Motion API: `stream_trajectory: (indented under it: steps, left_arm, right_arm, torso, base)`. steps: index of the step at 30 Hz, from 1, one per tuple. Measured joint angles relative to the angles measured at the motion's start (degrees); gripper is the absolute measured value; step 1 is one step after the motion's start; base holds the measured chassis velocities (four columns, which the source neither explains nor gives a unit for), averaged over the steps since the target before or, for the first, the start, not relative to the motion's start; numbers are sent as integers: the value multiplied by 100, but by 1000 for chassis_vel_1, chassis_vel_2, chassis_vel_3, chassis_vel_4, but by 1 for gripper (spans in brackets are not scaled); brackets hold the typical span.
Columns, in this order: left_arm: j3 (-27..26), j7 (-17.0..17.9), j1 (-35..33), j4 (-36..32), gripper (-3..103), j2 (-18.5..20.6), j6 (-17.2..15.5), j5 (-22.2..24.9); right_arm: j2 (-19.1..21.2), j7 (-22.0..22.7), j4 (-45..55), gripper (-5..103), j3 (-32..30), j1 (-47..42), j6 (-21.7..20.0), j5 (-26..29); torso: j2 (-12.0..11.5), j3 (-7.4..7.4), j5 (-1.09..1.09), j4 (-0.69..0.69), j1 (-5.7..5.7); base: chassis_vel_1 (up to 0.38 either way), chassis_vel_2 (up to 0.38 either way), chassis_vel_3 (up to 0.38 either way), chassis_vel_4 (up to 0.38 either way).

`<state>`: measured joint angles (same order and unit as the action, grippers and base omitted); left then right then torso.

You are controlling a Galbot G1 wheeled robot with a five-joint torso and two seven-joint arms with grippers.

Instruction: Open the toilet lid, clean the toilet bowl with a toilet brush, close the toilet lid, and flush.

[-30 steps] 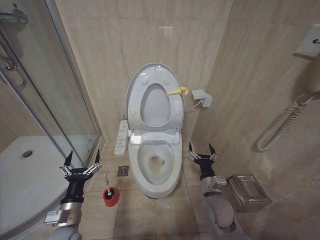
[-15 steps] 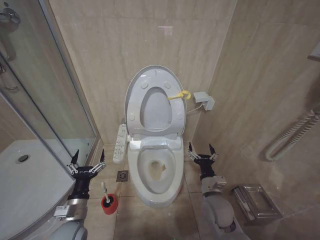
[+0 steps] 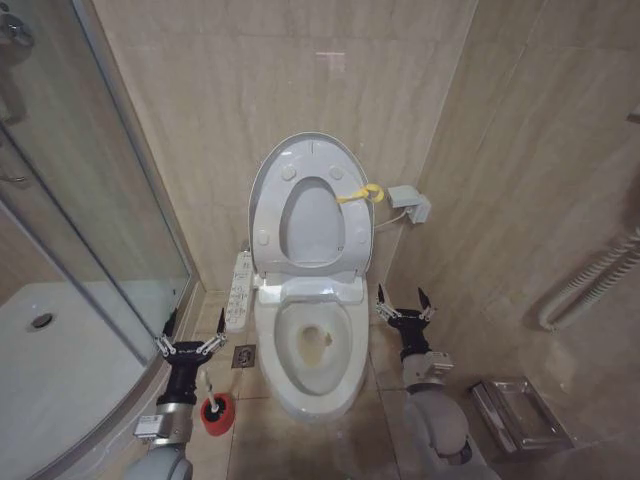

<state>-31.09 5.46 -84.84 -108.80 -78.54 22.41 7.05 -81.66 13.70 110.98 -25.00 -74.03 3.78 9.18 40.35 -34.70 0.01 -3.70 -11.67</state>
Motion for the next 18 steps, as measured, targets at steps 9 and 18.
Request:
stream_trajectory:
  steps: [9, 18]
  left_arm:
    - [49, 272, 36, 1152, 100, -136, 491, -135]
    - [98, 258, 498, 2673, 100, -153, 947, -137]
  right_arm:
    - [0, 0, 0, 100, 0, -2, 0, 0]
    - [0, 0, 0, 100, 0, -1, 0, 0]
  torso:
    - [1, 2, -1, 3, 6]
    - [1, 2, -1, 2, 5]
  base:
    - [-8, 5, 5, -7]
    - [0, 0, 0, 0]
